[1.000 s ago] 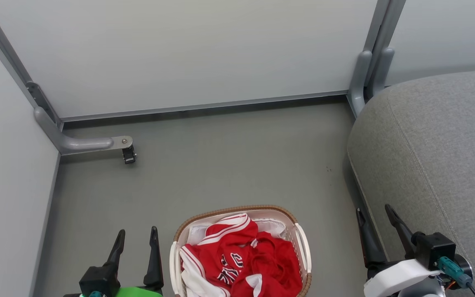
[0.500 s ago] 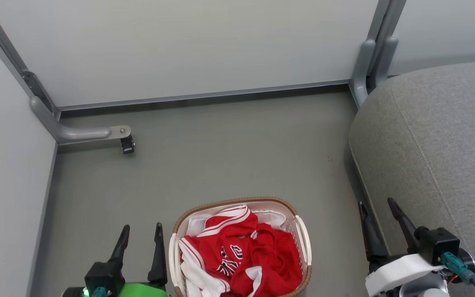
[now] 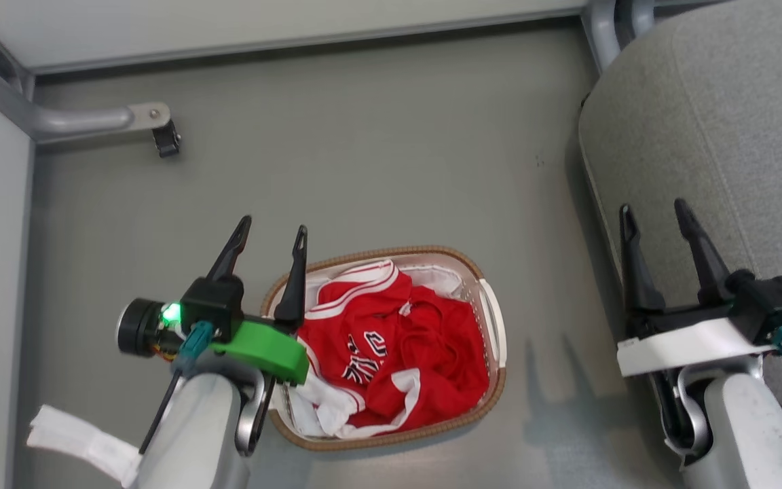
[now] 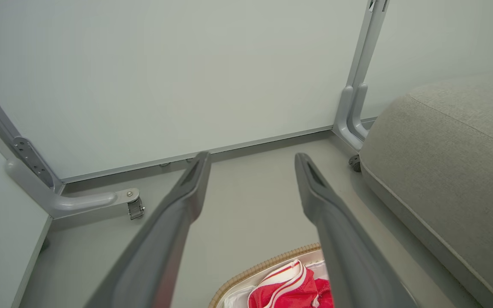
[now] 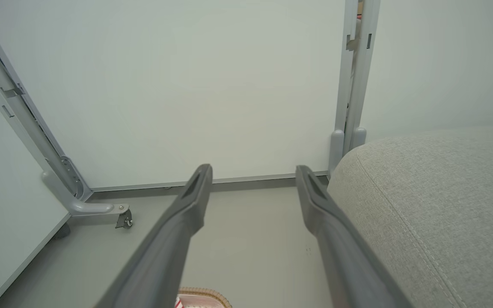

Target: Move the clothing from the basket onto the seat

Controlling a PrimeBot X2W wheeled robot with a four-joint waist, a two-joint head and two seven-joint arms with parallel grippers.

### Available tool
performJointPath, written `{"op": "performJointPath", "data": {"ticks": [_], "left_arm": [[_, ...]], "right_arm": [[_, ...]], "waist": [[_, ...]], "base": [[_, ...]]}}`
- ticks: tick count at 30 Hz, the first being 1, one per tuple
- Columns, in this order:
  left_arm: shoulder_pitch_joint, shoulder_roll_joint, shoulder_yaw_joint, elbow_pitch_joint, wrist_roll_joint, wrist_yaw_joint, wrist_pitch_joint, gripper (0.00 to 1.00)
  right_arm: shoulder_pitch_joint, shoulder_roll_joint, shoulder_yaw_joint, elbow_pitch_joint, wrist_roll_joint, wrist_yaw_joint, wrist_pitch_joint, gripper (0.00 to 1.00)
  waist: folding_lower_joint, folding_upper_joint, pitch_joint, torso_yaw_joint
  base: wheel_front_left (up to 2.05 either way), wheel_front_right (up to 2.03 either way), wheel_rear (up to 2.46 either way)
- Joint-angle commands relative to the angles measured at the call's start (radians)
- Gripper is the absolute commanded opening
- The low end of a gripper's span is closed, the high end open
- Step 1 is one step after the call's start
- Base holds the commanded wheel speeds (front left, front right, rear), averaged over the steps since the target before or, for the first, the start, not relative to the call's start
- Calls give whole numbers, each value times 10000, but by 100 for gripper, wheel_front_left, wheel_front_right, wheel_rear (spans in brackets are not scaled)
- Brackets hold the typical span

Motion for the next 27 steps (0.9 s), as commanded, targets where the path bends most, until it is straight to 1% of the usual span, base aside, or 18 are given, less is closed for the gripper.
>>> {"op": "performJointPath", "data": {"ticks": [1, 3, 6, 8, 12, 14, 17, 23, 25, 27], "left_arm": [[-660, 63, -106, 436, 72, -80, -4, 100], [-1288, 62, -293, 1174, 183, -150, 76, 100], [-2011, 61, -439, 2257, -24, -229, 242, 100], [-2453, 74, -656, 2948, 143, -264, 343, 100], [-3143, 271, -858, 4375, 336, -294, 607, 100], [-3499, 412, -1021, 5063, 564, -218, 740, 100], [-3977, 425, -1102, 5964, 619, -123, 863, 100], [-4704, 517, -1296, 7171, 795, 34, 862, 100], [-4897, 541, -1367, 7469, 874, 156, 913, 100], [-5085, 627, -1363, 7747, 898, 440, 942, 100]], "right_arm": [[-404, -43, -67, -188, 95, 0, -20, 100], [-732, -41, -133, -381, 111, 0, -22, 100], [-1036, -40, -172, -579, 196, 0, -22, 100], [-1217, -38, -164, -724, 247, 0, -22, 100], [-1448, -35, -158, -928, 404, 0, -22, 100], [-1554, -34, -121, -997, 488, 0, -22, 100], [-1619, -34, -36, -1064, 641, -1, -22, 100], [-1773, -35, 134, -1137, 909, -1, -21, 100], [-1806, -35, 176, -1134, 958, -1, -21, 100], [-1890, -35, 218, -1121, 1021, 0, -21, 100]], "waist": [[0, 0, 2098, -498], [0, 0, 2681, -652], [0, 0, 3317, -880], [0, 0, 3713, -1063], [0, 0, 4363, -1417], [0, 0, 4607, -1584], [0, 0, 4914, -1793], [0, 0, 5309, -2040], [0, 0, 5396, -2086], [0, 0, 5481, -2131]], "base": [[0, 0, 0], [0, 0, 0], [0, 0, 0], [0, 0, 0], [0, 0, 0], [0, 0, 0], [0, 0, 0], [0, 0, 0], [0, 0, 0], [0, 0, 0]]}}
